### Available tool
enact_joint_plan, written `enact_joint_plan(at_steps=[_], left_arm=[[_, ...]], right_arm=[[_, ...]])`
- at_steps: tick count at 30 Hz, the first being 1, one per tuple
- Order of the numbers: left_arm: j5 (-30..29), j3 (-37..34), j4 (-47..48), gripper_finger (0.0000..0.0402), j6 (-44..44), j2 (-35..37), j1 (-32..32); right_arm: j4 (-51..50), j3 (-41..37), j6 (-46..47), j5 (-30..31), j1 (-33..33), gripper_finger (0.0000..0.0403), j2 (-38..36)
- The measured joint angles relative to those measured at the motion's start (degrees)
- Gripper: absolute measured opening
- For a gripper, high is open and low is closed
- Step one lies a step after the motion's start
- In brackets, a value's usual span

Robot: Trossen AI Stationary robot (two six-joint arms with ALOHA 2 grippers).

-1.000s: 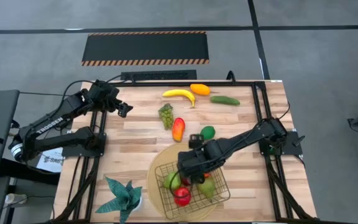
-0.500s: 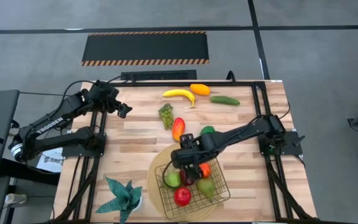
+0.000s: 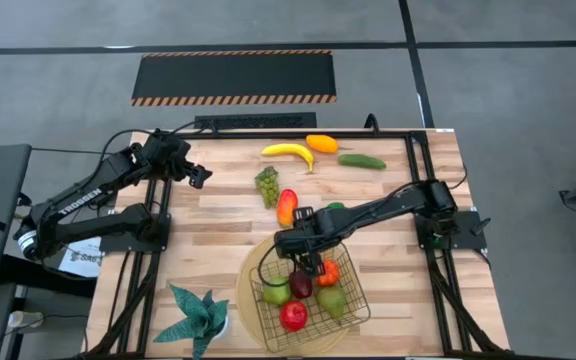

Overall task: Build produce basket
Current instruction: Adjust the wire basket

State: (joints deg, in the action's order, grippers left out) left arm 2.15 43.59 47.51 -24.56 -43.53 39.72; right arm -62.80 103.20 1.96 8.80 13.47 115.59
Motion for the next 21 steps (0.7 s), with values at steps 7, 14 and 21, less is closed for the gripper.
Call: enact_joint_plan(at_steps=[7,14,21], left_arm=[[-0.02,-0.02,-0.01,0.0374,-0.13,0.00,0.00],[-0.02,-0.02,-0.02,0.0374,-0.33,0.00,0.00],[-0.02,-0.02,0.00,0.0373,-0.72,0.00,0.00]], right_arm=[[0.29,-0.05,-0.31,-1.82,-0.01,0.0204,0.00],[1.02,-0.42,-0.35,-3.63,-0.03,0.0120,-0.02],[3.21,-3.74,3.26,-4.95,0.32,0.0033,-0.20]])
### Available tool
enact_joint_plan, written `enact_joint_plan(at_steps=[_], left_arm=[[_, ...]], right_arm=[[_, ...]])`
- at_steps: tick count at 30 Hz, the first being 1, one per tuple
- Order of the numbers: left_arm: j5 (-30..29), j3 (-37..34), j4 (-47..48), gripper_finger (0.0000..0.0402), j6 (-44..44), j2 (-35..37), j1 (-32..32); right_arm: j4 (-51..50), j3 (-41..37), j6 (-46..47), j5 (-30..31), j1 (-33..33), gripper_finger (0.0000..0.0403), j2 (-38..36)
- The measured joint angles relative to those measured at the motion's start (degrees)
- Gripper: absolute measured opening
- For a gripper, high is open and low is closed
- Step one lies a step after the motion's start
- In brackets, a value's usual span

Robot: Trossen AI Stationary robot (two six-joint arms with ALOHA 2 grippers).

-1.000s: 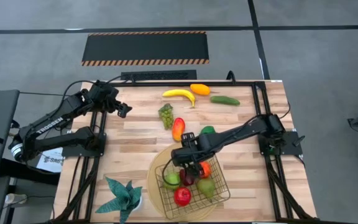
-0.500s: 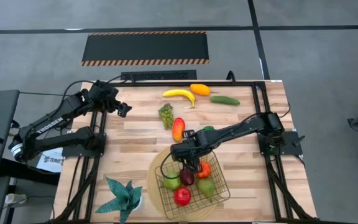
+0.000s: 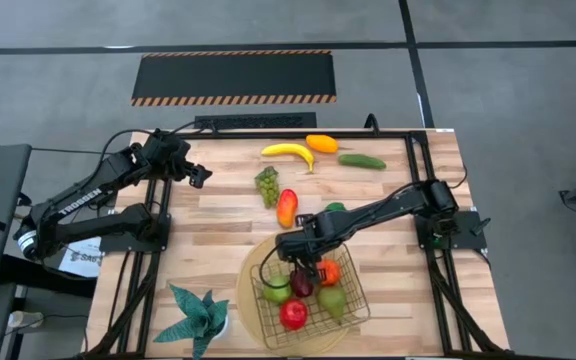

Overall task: Build produce basket
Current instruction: Adjust the wire basket

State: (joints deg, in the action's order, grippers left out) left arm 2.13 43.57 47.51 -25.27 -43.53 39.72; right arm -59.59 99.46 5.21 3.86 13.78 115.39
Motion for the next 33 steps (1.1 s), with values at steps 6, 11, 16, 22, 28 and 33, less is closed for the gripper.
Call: enact_joint_plan(at_steps=[6,11,16,22,28,33], left_arm=[[0.00,0.00,-0.02,0.0374,-0.45,0.00,0.00],[0.00,0.00,-0.05,0.0374,-0.70,0.02,0.00],[0.00,0.00,-0.07,0.0374,-0.88,0.02,0.00],[0.00,0.00,-0.09,0.0374,-0.90,0.02,0.00],[0.00,0.00,-0.28,0.0374,-0.88,0.02,0.00],[0.00,0.00,-0.30,0.0374,-0.83,0.02,0.00]], right_arm=[[1.60,0.76,4.51,-0.47,-0.16,0.0022,0.05],[1.42,0.98,6.61,0.11,-0.89,0.0026,0.07],[1.30,1.03,5.77,0.12,-1.20,0.0016,0.07],[1.69,1.05,3.69,0.85,-1.11,0.0076,0.11],[1.77,1.08,3.02,0.41,-1.01,0.0203,0.09],[0.95,4.61,3.30,-1.07,-1.07,0.0292,-0.17]])
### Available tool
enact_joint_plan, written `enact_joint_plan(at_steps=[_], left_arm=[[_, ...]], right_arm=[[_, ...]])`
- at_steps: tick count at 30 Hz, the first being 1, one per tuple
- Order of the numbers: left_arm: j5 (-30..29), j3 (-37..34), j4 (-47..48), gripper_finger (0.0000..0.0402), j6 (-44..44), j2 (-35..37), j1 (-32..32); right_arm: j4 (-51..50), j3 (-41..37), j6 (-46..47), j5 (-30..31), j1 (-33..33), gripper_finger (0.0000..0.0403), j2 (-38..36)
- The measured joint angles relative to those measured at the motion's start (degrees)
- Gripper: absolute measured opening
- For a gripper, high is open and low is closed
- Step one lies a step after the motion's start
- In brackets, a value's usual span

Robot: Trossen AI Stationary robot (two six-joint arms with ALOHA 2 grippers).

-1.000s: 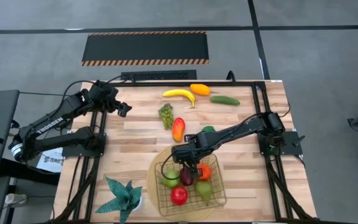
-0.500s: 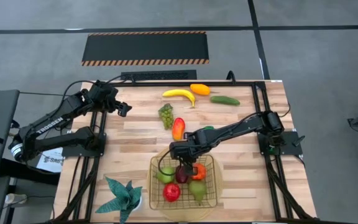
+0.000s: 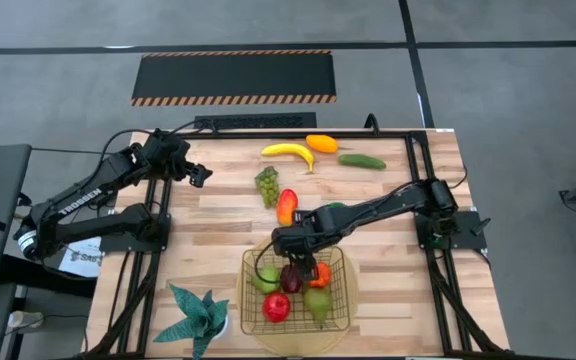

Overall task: Build produce basket
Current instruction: Adjust the wire basket, then put the green lemon into the wire basket

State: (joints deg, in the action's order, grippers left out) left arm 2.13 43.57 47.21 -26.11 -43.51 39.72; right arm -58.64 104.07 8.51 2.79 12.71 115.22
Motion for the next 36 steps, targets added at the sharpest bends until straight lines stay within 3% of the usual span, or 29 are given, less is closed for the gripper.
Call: enact_joint_plan(at_steps=[4,10,15,20,27,31,36], left_arm=[[0.00,0.00,-0.18,0.0374,0.02,0.00,0.00],[0.00,0.00,-0.16,0.0374,0.02,0.00,0.00],[0.00,0.00,-0.16,0.0374,0.02,0.00,0.00],[-0.97,0.00,-0.16,0.0374,0.11,0.00,0.00],[-1.54,0.00,-0.80,0.0374,0.07,-0.01,0.00],[-1.53,0.00,-0.78,0.0374,0.05,-0.02,0.00],[-1.55,0.00,-0.78,0.0374,-0.01,0.00,0.00]], right_arm=[[-4.05,7.18,-1.56,0.15,-0.81,0.0325,-0.09],[-16.18,16.78,-3.44,2.66,-4.29,0.0328,-0.23],[-25.00,16.17,-5.40,3.80,-8.14,0.0322,-3.68],[-23.34,4.21,-5.72,4.73,-9.47,0.0321,-13.73],[-5.99,-24.11,-13.71,5.93,-10.18,0.0322,-29.64],[4.57,-35.32,-16.88,3.19,-11.68,0.0322,-32.04],[11.83,-41.25,-24.58,2.95,-14.32,0.0322,-30.39]])
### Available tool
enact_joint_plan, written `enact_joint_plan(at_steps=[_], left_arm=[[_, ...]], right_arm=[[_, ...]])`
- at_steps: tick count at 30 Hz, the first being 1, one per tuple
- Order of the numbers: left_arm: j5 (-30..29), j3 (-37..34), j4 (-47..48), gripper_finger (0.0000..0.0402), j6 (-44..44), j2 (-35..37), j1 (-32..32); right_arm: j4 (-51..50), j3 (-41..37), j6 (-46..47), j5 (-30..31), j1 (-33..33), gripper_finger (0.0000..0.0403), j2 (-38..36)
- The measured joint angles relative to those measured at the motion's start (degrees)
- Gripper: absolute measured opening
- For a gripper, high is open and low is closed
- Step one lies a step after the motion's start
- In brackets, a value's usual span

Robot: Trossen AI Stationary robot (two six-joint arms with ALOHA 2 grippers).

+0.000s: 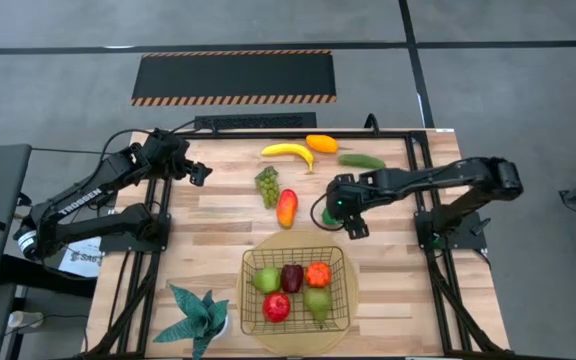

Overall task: Build produce basket
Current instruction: Put the green lemon into the wire basket

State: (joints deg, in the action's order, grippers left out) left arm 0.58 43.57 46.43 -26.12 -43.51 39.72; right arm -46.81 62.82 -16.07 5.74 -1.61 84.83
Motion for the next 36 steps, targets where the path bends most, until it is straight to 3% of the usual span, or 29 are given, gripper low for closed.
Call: enact_joint_plan(at_steps=[8,19,28,36], left_arm=[[-1.53,-0.04,-0.10,0.0374,-0.62,-0.93,0.09],[-1.49,-0.07,0.23,0.0374,-0.62,-3.12,0.13],[-1.57,-0.07,0.08,0.0374,-0.56,-3.06,0.13],[-1.74,-0.05,0.10,0.0374,-0.52,-3.02,0.13]], right_arm=[[5.09,-2.15,-9.44,-4.53,-5.16,0.0322,5.35],[6.97,-1.59,-12.71,-7.59,-8.04,0.0321,14.46],[7.83,-2.13,-7.70,-7.89,-7.98,0.0269,11.92],[7.52,-0.91,4.18,-7.46,-8.20,0.0257,0.62]])
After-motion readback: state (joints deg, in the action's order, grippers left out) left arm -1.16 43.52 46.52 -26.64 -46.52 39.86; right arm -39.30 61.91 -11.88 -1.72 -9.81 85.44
